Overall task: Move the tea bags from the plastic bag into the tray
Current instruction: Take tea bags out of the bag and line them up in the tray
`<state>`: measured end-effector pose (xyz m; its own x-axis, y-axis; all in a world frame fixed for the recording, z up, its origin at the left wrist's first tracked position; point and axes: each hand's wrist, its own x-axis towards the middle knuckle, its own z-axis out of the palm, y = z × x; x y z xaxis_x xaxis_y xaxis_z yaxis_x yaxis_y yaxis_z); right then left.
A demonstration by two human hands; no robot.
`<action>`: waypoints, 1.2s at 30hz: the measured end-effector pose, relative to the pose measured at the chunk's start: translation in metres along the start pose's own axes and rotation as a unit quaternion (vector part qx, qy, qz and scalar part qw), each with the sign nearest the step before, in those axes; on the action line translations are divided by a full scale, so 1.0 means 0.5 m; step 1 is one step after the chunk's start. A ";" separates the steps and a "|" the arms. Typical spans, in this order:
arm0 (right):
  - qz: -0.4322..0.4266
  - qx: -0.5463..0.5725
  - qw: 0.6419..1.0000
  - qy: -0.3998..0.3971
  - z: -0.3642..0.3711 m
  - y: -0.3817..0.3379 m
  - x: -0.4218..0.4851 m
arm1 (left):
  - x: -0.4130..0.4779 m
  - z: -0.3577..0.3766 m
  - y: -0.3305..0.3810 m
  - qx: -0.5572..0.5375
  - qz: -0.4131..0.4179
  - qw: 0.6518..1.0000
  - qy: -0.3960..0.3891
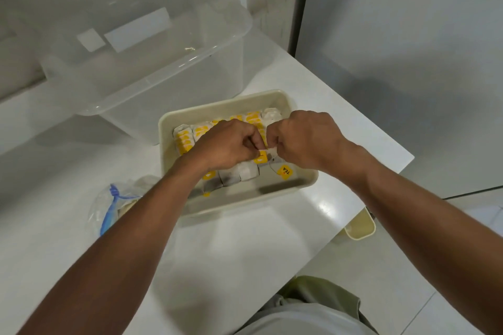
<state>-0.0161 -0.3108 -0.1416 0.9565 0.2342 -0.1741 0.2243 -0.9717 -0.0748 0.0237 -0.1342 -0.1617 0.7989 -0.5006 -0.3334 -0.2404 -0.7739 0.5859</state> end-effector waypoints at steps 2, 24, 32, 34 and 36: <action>-0.036 -0.082 0.996 0.014 0.001 -0.002 0.000 | 0.001 -0.001 -0.002 -0.022 -0.007 0.999 -0.044; -0.090 -0.222 0.968 -0.079 -0.015 -0.017 0.081 | 0.060 0.037 -0.017 0.123 -0.030 0.992 0.029; -0.095 -0.240 0.965 -0.048 0.010 -0.003 0.081 | 0.056 0.040 -0.023 0.079 -0.010 0.996 0.033; -0.091 -0.227 0.969 -0.043 0.014 0.000 0.080 | 0.052 0.042 -0.018 0.090 -0.004 0.994 0.059; -0.093 -0.228 0.969 -0.031 0.019 0.004 0.080 | 0.048 0.043 -0.020 0.088 0.000 0.993 0.077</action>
<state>0.0208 -0.3029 -0.1581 0.8818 0.3943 -0.2587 0.4641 -0.8229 0.3279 0.0336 -0.1469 -0.1916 0.8705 -0.4462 -0.2075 -0.3229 -0.8362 0.4433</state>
